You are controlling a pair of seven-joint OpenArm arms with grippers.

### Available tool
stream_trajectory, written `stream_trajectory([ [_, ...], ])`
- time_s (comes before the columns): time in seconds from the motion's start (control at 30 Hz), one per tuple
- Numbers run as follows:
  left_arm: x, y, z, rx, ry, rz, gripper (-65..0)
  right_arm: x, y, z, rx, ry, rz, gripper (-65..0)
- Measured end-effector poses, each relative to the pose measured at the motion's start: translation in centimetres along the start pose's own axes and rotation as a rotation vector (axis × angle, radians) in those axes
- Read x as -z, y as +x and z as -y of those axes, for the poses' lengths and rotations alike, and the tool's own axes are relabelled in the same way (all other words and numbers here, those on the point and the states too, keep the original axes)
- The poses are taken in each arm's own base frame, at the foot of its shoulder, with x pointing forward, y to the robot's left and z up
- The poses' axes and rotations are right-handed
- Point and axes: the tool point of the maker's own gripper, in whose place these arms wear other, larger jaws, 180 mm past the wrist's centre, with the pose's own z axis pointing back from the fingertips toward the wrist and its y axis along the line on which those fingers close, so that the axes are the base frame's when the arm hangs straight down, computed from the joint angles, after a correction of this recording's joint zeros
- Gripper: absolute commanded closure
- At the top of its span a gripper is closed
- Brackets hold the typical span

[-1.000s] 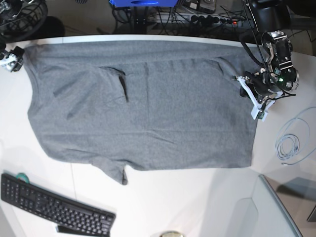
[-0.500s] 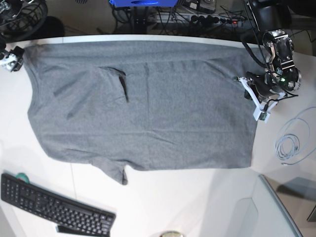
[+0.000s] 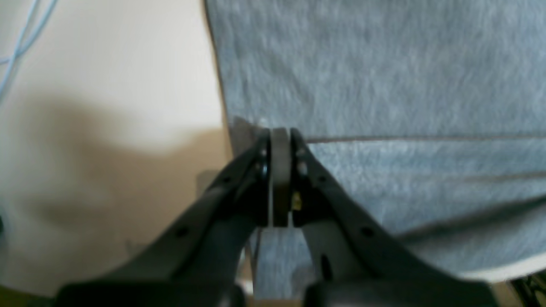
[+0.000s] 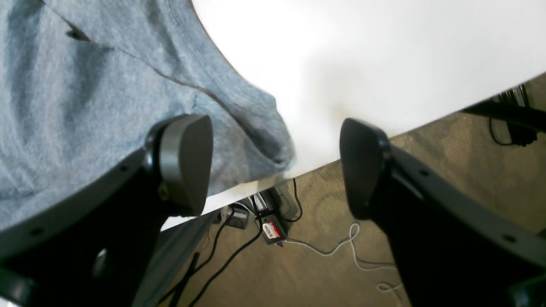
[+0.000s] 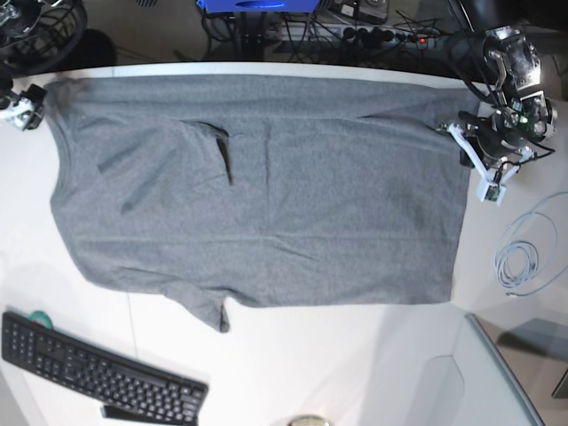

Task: Layout the t-shirt on the table in an organized manner, then fold the t-shirt properly
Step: 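Grasp the shirt side edge with the left gripper and tug it outward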

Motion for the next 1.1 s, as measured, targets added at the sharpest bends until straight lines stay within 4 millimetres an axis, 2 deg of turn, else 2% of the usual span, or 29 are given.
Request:
stream_trajectory([
  [0.1, -0.6, -0.9, -1.0, -0.031, 0.026, -0.003, 0.0, 0.4, 0.4, -1.3, -0.025, 0.032, 0.003, -43.8],
  [0.23, -1.4, -1.5, -3.0, -0.076, 0.077, 0.0, 0.0, 0.6, 0.2, -1.8, -0.05, 0.04, -0.011, -43.8],
  [0.37, -1.7, -1.9, -3.5, -0.084, 0.09, -0.008, 0.0, 0.7, 0.2, -2.8, -0.109, 0.07, -0.014, -43.8],
  [0.43, -2.1, -1.0, -3.6, -0.068, 0.098, 0.014, 0.0, 0.8, 0.2, -3.4, -0.162, 0.095, -0.013, -43.8],
  [0.53, -3.9, 2.1, -3.7, -0.012, 0.133, 0.097, 0.0, 0.8, 0.2, -3.5, -0.178, 0.1, -0.014, -43.8],
  [0.57, -4.2, 3.0, -3.3, 0.011, 0.137, 0.111, -5.1, 0.7, 0.2, -3.5, -0.178, 0.1, -0.014, -43.8],
  [0.67, -3.6, 3.7, -1.1, 0.057, 0.087, 0.06, -31.1, 0.7, 0.2, -3.4, -0.18, 0.1, -0.013, -43.8],
  [0.73, -2.8, 4.3, 0.0, 0.074, 0.059, 0.048, -42.0, 0.7, 0.2, -3.5, -0.18, 0.1, -0.013, -43.8],
  [0.77, -2.5, 4.7, 0.4, 0.078, 0.046, 0.051, -43.8, 0.7, 0.2, -3.4, -0.181, 0.099, -0.014, -43.8],
  [0.83, -2.0, 5.0, 1.0, 0.083, 0.026, 0.056, -41.8, 0.7, 0.2, -3.4, -0.182, 0.1, -0.013, -43.8],
  [1.0, 0.0, 3.4, 1.6, 0.057, -0.016, -0.015, -30.8, 0.6, -0.6, -3.0, -0.184, 0.093, -0.032, -43.8],
  [1.1, 0.7, 3.0, 1.8, 0.039, -0.033, -0.031, -28.1, 0.6, -0.6, -3.0, -0.183, 0.093, -0.031, -43.8],
])
